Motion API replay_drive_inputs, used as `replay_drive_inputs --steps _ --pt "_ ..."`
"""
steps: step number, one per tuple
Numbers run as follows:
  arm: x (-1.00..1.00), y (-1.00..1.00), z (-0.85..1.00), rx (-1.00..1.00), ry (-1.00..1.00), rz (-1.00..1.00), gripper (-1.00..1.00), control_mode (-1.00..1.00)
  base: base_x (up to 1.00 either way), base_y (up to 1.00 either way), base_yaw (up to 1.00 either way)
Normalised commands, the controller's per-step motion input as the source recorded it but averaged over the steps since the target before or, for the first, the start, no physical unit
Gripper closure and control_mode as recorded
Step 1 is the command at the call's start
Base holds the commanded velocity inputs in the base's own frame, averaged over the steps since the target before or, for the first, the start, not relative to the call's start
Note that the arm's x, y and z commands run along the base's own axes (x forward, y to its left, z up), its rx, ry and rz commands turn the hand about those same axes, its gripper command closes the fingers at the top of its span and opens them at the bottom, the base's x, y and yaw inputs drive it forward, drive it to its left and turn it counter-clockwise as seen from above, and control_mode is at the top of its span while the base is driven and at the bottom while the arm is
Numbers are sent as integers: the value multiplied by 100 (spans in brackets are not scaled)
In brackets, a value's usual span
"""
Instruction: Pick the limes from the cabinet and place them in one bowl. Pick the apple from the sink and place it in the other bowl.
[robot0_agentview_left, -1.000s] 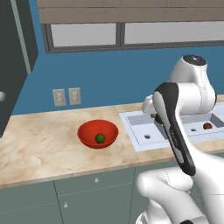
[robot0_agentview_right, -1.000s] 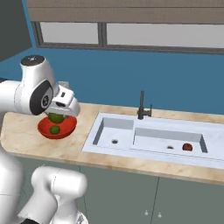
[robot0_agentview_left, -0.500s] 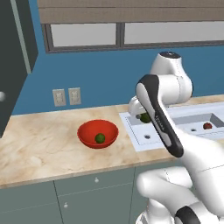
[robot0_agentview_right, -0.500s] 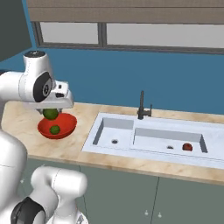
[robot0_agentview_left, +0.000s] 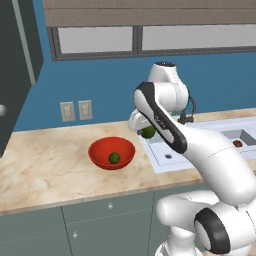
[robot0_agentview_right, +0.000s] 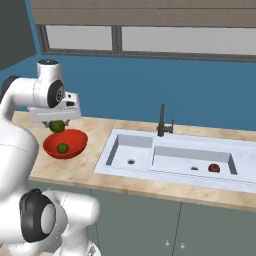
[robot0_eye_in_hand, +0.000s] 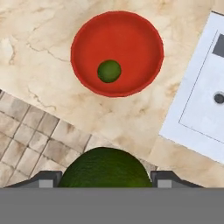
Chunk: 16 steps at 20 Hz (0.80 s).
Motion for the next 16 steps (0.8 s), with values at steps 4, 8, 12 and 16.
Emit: replay_drive_inputs --steps 4,8,12,16 --pt "49 27 -13 1 5 14 100 -100 0 0 0" --pt "58 29 -19 0 4 12 100 -100 0 0 0" --pt "67 15 -31 -4 3 9 100 -100 0 0 0" --pt "67 4 -62 -12 0 4 100 -100 0 0 0"
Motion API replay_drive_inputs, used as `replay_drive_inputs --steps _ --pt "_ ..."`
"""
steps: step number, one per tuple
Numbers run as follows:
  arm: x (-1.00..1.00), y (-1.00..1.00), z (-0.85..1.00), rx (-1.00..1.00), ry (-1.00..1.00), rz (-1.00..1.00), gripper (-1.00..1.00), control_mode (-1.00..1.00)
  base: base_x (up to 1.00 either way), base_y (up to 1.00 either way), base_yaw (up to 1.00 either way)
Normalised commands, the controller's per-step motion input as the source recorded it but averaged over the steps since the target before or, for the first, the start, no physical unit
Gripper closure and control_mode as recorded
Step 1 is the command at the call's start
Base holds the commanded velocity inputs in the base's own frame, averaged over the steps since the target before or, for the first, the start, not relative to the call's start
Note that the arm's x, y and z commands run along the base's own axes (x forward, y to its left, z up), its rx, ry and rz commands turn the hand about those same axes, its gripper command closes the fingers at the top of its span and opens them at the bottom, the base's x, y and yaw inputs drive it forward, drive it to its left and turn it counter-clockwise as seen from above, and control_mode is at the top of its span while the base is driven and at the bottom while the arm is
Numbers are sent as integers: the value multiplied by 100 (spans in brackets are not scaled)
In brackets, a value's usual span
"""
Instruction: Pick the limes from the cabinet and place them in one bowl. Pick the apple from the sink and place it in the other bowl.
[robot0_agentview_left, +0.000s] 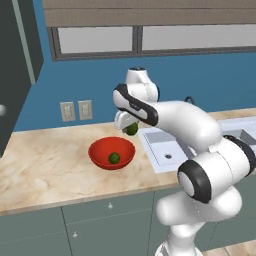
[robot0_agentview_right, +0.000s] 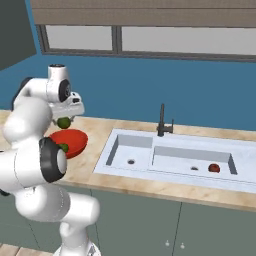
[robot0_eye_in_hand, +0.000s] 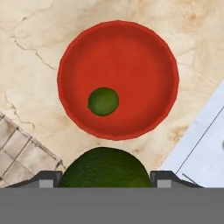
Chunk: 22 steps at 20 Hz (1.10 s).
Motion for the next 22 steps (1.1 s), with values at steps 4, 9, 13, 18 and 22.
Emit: replay_drive_inputs --steps 4,9,13,18,22 --pt "48 4 -32 -5 0 1 100 -100 0 0 0" --pt "29 11 -27 -1 0 0 100 -100 0 0 0" --pt "15 10 -37 -1 1 0 100 -100 0 0 0" --pt "21 10 -41 -2 0 1 100 -100 0 0 0" --pt "22 8 -42 -3 0 0 100 -100 0 0 0"
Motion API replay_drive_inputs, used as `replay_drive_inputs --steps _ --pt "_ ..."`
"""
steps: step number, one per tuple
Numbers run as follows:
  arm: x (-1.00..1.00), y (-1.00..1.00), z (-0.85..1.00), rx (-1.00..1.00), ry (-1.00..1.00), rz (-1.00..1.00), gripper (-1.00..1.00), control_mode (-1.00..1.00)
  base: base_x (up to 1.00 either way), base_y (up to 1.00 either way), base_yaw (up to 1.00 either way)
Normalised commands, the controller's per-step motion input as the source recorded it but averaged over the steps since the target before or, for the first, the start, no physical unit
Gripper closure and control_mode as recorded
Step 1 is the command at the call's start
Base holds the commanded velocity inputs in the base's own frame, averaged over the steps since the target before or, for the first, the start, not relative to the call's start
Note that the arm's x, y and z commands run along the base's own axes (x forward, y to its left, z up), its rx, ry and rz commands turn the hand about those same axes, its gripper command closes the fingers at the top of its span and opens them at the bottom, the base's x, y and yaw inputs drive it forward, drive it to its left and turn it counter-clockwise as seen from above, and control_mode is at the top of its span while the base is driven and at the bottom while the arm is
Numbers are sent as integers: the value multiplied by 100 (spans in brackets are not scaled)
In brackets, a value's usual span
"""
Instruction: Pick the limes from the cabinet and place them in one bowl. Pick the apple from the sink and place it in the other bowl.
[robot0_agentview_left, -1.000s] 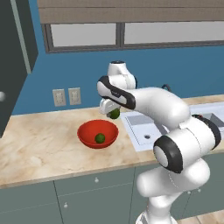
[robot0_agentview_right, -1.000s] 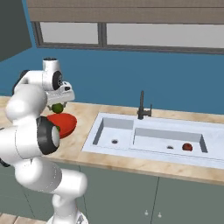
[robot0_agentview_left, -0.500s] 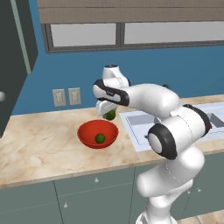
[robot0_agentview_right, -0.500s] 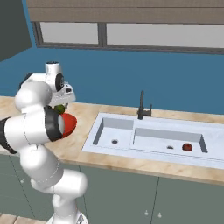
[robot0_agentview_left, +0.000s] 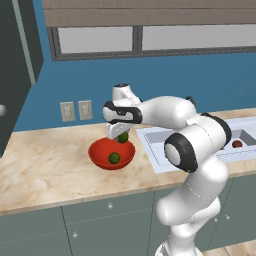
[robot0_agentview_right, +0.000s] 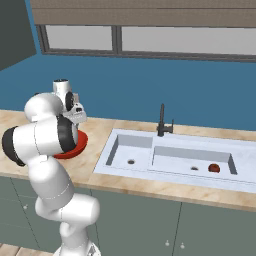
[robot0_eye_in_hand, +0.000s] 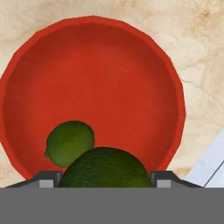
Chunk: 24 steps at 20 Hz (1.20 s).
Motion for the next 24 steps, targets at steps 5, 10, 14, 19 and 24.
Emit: replay_drive_inputs --steps 5,10,14,19,24 --pt "9 3 -38 0 0 0 100 -100 0 0 0" --pt "0 3 -48 0 1 1 100 -100 0 0 0" --pt "0 5 -45 0 2 3 100 -100 0 0 0" --pt "0 9 -31 1 3 4 -100 -100 0 0 0" --pt "0 11 -23 0 3 3 -100 -100 0 0 0"
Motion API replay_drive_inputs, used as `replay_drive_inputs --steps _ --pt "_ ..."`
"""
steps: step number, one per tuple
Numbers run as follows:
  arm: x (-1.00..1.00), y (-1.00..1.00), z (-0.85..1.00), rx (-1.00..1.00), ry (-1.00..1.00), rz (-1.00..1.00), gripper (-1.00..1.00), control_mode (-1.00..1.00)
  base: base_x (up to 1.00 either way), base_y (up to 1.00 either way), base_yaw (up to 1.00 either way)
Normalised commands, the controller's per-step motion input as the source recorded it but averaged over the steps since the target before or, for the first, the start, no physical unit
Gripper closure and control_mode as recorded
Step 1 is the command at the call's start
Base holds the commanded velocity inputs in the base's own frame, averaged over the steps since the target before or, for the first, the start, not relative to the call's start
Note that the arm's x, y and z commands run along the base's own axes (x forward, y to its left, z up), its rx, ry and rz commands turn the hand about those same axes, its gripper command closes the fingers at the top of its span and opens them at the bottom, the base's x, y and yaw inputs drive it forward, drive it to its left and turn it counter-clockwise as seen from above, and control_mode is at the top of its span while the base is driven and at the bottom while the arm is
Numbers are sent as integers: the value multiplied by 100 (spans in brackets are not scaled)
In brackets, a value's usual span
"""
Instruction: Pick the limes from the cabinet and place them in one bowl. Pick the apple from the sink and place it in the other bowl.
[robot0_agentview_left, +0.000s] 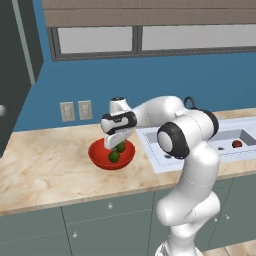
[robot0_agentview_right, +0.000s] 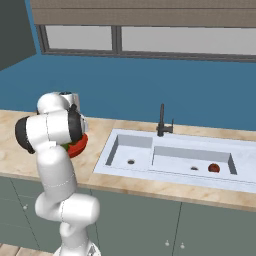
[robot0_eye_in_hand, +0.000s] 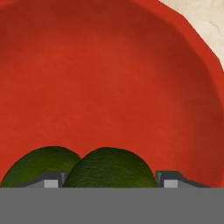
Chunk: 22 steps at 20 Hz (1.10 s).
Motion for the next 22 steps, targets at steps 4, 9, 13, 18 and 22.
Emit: replay_drive_inputs --steps 4,9,13,18,22 --pt "-3 2 0 0 2 0 -100 -100 0 0 0" --pt "-24 0 32 0 0 0 -100 -100 0 0 0" --pt "-21 -15 54 0 2 0 -100 -100 0 0 0" --pt "-36 -31 39 -3 0 -3 -100 -100 0 0 0" --pt "-43 -35 20 -3 0 -15 -100 -100 0 0 0"
